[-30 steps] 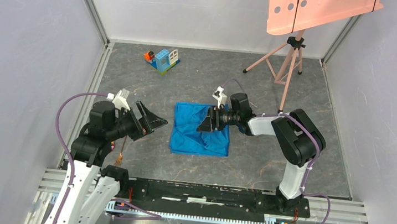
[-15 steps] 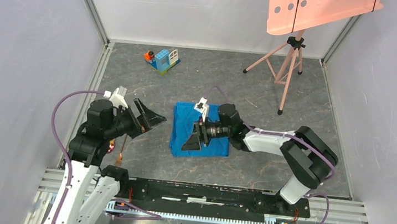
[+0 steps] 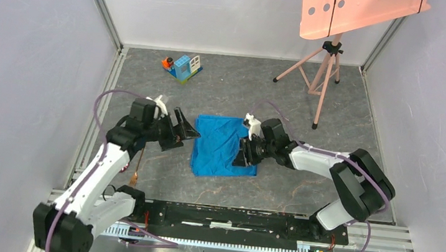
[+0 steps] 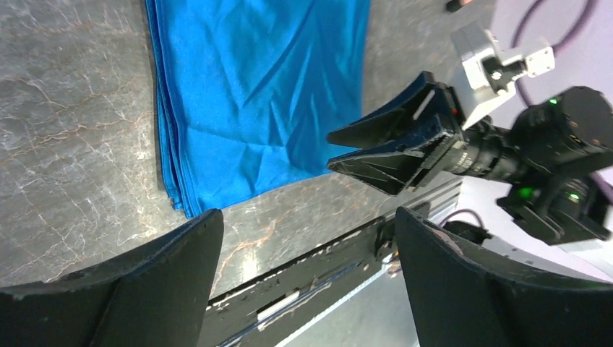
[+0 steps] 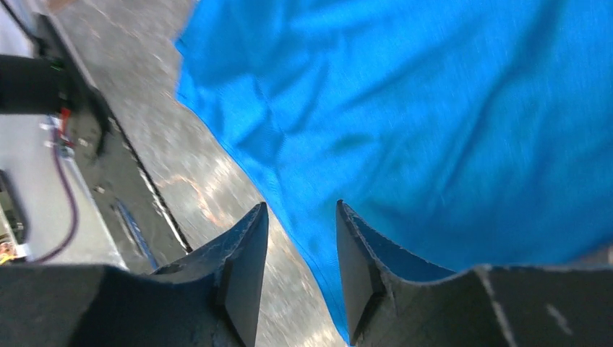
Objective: Fold the napkin into a case and place the utensils inside
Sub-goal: Smooth out the square-folded napkin at the center of the board.
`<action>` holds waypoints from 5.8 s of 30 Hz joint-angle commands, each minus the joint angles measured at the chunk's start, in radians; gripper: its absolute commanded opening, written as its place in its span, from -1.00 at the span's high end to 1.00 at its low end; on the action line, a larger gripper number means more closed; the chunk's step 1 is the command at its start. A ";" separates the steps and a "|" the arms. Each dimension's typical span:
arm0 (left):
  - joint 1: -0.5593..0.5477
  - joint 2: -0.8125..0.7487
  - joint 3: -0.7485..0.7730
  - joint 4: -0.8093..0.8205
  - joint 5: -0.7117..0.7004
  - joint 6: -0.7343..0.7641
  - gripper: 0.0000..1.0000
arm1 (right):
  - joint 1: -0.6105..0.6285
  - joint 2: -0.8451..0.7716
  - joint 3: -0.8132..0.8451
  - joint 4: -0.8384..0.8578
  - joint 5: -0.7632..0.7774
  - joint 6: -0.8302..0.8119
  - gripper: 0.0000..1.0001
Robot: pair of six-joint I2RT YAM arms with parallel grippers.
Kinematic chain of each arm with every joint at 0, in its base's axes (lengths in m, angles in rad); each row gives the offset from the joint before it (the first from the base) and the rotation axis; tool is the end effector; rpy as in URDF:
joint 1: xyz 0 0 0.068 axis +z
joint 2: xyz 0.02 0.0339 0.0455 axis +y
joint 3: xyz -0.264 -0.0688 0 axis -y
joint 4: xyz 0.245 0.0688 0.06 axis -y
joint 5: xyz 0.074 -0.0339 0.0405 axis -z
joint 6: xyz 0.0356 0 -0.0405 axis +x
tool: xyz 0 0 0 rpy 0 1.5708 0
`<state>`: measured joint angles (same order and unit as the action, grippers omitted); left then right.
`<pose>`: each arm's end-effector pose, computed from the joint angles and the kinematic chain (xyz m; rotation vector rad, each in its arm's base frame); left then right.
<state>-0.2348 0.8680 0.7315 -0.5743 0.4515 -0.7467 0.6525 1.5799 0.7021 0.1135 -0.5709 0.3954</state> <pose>0.1720 -0.0571 0.2719 -0.3625 2.3825 -1.0035 0.2268 0.1975 0.1554 -0.6238 2.4118 1.1557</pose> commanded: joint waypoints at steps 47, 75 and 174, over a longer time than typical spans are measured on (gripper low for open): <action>-0.460 0.180 -0.309 0.445 -0.323 -0.236 -0.64 | -0.315 -0.363 -0.178 -0.342 0.319 -0.220 -0.37; -0.834 0.295 -0.362 0.503 -0.497 -0.714 0.17 | -0.330 -0.569 -0.210 -0.527 0.332 -0.176 -0.36; -0.661 0.250 -0.409 0.442 -0.433 -0.346 0.18 | -0.076 0.248 0.165 0.347 -0.186 0.146 0.15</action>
<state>-0.8982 1.0794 0.3691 -0.2134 -0.0067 -1.1408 0.5728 1.7584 0.7956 0.3363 -0.7086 0.5198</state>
